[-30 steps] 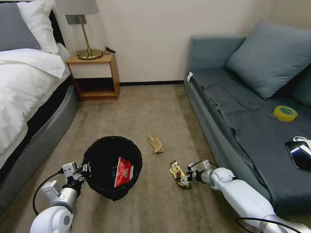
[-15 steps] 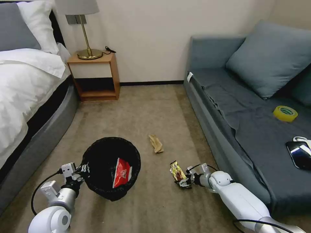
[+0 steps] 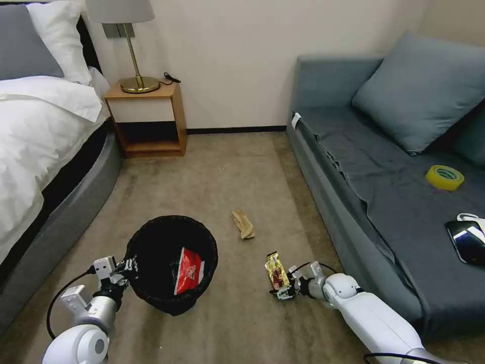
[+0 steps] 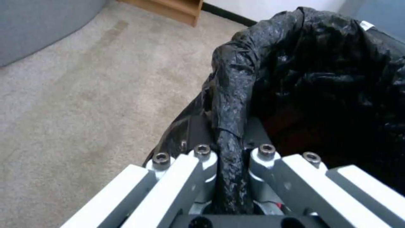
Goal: Pick up the trash bin, then pick up the garbage on the floor and place it into the trash bin.
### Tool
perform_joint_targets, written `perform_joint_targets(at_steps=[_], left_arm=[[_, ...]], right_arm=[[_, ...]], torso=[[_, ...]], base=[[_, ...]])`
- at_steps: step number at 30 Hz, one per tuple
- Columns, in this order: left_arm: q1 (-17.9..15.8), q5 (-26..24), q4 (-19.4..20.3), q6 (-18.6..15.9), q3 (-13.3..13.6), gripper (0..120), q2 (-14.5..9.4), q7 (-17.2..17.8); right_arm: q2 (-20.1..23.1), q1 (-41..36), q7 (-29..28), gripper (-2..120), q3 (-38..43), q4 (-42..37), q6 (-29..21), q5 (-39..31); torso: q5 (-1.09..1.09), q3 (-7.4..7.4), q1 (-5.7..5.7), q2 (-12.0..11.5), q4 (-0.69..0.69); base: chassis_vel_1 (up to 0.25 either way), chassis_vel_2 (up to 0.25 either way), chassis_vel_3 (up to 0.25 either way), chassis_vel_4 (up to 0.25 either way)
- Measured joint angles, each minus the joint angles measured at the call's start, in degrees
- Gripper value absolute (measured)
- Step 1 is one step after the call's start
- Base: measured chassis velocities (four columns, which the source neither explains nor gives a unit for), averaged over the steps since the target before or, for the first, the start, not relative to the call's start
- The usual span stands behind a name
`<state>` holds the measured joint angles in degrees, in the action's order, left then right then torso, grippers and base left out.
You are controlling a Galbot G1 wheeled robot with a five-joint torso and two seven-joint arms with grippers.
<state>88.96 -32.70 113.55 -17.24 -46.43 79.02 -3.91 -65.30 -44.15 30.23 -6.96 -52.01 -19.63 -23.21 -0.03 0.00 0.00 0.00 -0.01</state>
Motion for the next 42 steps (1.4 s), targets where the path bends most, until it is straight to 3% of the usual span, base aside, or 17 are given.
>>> perform_joint_targets(at_steps=[10, 12, 22, 29, 35, 40, 42], left_arm=[[-0.41, -0.10, -0.14, 0.06, -0.16, 4, -0.24, -0.10], [-0.50, -0.09, -0.17, 0.06, -0.11, 4, -0.24, -0.10], [-0.74, 0.07, -0.20, -0.02, 0.00, 4, -0.09, -0.12], [-1.33, 0.23, -0.21, -0.67, 0.19, 4, -0.03, 0.16], [-1.83, 0.25, -0.07, -1.44, 0.47, 4, -0.15, 0.56], [-2.31, 0.26, -0.04, -2.67, 1.23, 4, -0.13, 1.32], [-2.36, 0.26, -0.04, -2.84, 1.37, 4, -0.13, 1.43]], right_arm=[[-1.20, 0.53, -0.64, 72, -0.13, 1.21, 1.57, 0.03], [-1.20, 0.60, -0.64, 61, -0.15, 1.40, 1.85, 0.00], [-1.25, 0.62, -0.65, 28, -0.12, 1.78, 2.79, -0.41], [0.53, 0.81, -2.96, 0, 0.97, -1.77, 2.66, -4.25], [3.39, 0.82, -5.80, 0, 3.02, -9.07, 1.99, -8.30], [7.84, 3.43, -9.61, 0, 5.20, -24.52, 0.78, -16.35], [8.32, 4.08, -10.35, 0, 5.48, -27.05, 0.56, -18.11]], torso=[[0.02, 0.00, -0.01, 0.01, 0.00], [-0.01, 0.00, -0.01, 0.01, -0.01], [0.05, 0.00, 0.00, 0.00, 0.02], [0.05, 0.01, 0.00, 0.00, 0.02], [0.04, 0.01, 0.00, -0.01, 0.01], [0.02, 0.01, 0.00, 0.00, 0.01], [0.02, 0.01, 0.00, 0.00, 0.01]], base=[[0.000, 0.000, 0.000, 0.000], [0.000, 0.000, 0.000, 0.000], [0.000, 0.000, 0.000, 0.000], [0.000, 0.000, 0.000, 0.000], [0.000, 0.000, 0.000, 0.000], [0.000, 0.000, 0.000, 0.000], [0.000, 0.000, 0.000, 0.000]])
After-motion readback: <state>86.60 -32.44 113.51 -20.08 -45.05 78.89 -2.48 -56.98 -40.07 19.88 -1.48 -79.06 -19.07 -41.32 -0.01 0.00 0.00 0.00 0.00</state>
